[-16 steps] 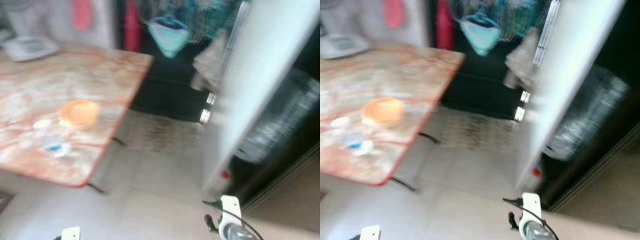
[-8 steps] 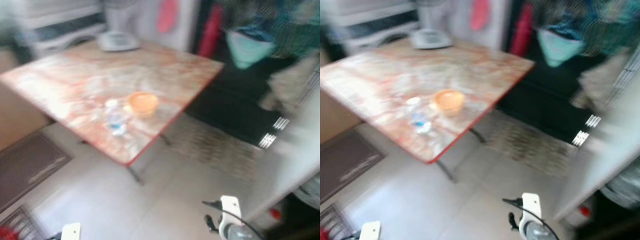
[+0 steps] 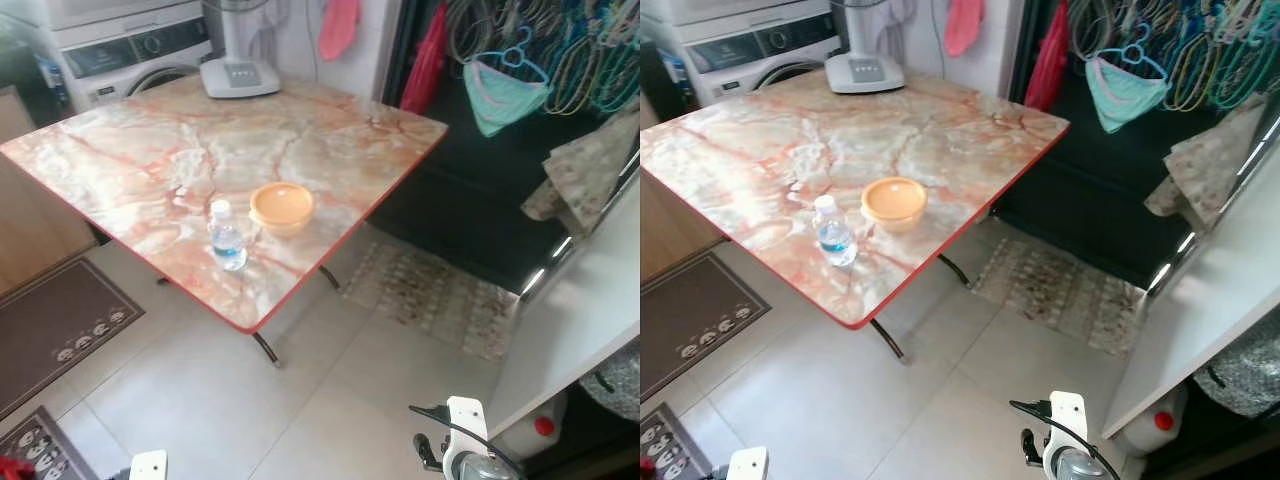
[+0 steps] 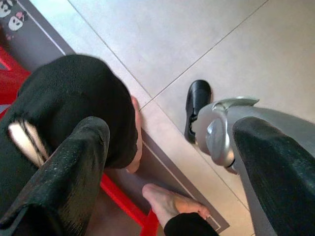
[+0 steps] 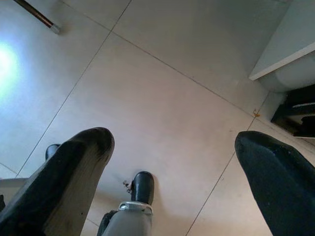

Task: Restocking fridge

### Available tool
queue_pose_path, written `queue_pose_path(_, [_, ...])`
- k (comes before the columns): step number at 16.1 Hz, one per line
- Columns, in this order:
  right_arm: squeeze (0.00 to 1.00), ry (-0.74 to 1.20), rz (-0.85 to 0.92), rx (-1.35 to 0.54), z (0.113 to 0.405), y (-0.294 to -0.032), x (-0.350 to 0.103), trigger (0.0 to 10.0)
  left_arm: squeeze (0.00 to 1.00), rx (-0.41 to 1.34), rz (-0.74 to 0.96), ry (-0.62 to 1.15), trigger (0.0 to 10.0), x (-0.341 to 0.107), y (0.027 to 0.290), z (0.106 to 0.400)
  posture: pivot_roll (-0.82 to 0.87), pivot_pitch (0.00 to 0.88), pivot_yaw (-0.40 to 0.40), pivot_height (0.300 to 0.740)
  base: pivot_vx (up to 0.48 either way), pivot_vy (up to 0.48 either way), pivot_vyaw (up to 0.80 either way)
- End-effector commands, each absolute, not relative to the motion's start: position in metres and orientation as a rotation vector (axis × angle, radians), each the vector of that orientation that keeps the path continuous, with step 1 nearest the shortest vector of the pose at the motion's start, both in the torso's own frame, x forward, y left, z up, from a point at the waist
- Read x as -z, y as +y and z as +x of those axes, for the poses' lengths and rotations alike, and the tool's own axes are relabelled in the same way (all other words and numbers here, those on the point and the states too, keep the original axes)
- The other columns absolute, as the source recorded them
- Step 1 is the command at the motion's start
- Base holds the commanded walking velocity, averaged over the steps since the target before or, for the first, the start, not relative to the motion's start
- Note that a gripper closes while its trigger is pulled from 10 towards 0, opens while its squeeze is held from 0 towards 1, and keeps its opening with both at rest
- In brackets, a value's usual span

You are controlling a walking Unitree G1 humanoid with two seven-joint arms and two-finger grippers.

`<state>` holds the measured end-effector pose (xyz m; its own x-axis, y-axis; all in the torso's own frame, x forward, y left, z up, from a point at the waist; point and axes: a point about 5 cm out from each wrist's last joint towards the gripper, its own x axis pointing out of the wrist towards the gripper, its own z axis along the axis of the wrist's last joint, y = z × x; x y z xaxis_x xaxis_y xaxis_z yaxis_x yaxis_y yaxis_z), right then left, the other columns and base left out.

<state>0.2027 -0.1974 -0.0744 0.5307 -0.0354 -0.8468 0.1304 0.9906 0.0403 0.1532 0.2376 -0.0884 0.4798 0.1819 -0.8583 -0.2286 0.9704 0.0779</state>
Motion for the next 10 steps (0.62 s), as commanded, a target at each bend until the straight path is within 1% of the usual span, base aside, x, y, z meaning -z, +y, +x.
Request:
queue_pose_path(1, [0.00, 1.009, 0.101, 0.094, 0.2035, -0.1982, 0.0739, 10.0, 0.00, -0.252, -0.059, 1.064, 10.0, 0.0910, 0.2376, 0.1469, 0.09, 0.000, -0.056, 0.740, 0.270, 0.000, 0.00])
queue_pose_path(4, [0.00, 1.006, 0.095, 0.082, 0.2044, -0.1978, 0.0734, 10.0, 0.00, -0.252, -0.060, 1.064, 10.0, 0.0908, 0.2378, 0.1472, 0.08, 0.000, -0.055, 0.740, 0.270, 0.000, 0.00])
queue_pose_path(5, [0.00, 1.005, 0.093, 0.080, 0.2046, -0.1978, 0.0733, 10.0, 0.00, -0.252, -0.060, 1.063, 10.0, 0.0908, 0.2379, 0.1472, 0.08, 0.000, -0.055, 0.740, 0.274, 0.000, 0.52])
queue_pose_path(7, [0.00, 1.012, 0.090, 0.073, 0.2043, -0.1977, 0.0735, 10.0, 0.00, -0.245, -0.055, 1.065, 10.0, 0.0908, 0.2378, 0.1475, 0.09, 0.000, -0.056, 0.740, 0.270, 0.000, 0.80])
queue_pose_path(8, [0.00, 1.011, 0.092, 0.073, 0.2043, -0.1977, 0.0735, 10.0, 0.00, -0.245, -0.055, 1.063, 10.0, 0.0907, 0.2378, 0.1476, 0.09, 0.000, -0.056, 0.740, 0.000, 0.000, 0.80])
queue_pose_path(10, [0.00, 1.011, 0.112, 0.078, 0.2039, -0.1973, 0.0737, 10.0, 0.00, -0.244, -0.041, 1.066, 10.0, 0.0906, 0.2381, 0.1476, 0.09, 0.000, -0.056, 0.740, 0.000, 0.000, 0.00])
